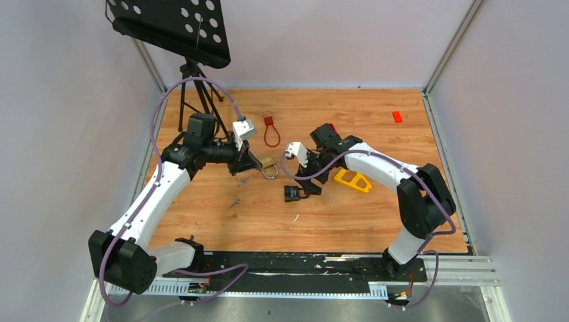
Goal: Unlock with the key
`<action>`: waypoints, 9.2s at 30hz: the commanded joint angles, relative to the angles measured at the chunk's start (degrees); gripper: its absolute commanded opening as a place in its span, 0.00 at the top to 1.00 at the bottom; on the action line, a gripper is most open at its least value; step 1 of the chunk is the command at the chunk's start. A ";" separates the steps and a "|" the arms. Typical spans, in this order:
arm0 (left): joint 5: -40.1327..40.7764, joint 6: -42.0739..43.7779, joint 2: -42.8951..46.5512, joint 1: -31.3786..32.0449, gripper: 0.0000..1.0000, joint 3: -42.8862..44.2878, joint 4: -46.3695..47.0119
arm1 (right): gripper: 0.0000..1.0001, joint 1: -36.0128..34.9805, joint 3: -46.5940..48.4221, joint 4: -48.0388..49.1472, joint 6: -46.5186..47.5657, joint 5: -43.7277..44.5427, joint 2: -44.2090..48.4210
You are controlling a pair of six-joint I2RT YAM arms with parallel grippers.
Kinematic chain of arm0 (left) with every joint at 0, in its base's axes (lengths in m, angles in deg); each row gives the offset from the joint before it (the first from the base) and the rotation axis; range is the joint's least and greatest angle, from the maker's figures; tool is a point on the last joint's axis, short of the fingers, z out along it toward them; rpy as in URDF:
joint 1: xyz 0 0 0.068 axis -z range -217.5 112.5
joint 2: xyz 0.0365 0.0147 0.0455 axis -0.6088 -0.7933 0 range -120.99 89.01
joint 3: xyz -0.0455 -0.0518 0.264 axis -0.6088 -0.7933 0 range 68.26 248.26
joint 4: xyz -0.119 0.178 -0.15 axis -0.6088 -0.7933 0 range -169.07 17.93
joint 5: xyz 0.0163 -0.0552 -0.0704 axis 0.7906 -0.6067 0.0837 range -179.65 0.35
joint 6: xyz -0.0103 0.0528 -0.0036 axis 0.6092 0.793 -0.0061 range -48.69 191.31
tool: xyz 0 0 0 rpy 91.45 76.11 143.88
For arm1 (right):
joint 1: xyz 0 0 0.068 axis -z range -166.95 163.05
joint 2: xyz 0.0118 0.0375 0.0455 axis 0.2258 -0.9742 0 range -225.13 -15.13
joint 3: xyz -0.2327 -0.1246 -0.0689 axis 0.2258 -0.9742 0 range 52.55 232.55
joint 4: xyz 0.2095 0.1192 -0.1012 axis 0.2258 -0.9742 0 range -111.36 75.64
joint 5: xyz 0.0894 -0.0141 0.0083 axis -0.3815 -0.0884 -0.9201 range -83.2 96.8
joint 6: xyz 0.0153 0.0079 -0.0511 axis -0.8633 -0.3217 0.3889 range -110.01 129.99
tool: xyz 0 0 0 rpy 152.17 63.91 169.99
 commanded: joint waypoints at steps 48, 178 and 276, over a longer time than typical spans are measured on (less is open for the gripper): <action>-5.08 -2.48 -7.04 -9.34 1.00 8.94 -0.34 | 1.00 -6.63 17.45 -11.89 14.30 -18.15 1.41; -13.21 -62.18 -5.95 -8.20 1.00 3.43 26.53 | 1.00 -7.87 22.28 -1.89 6.93 3.31 11.66; -7.67 -75.73 -2.58 -5.54 1.00 -10.98 50.63 | 1.00 -8.06 31.42 0.37 -6.69 1.45 4.17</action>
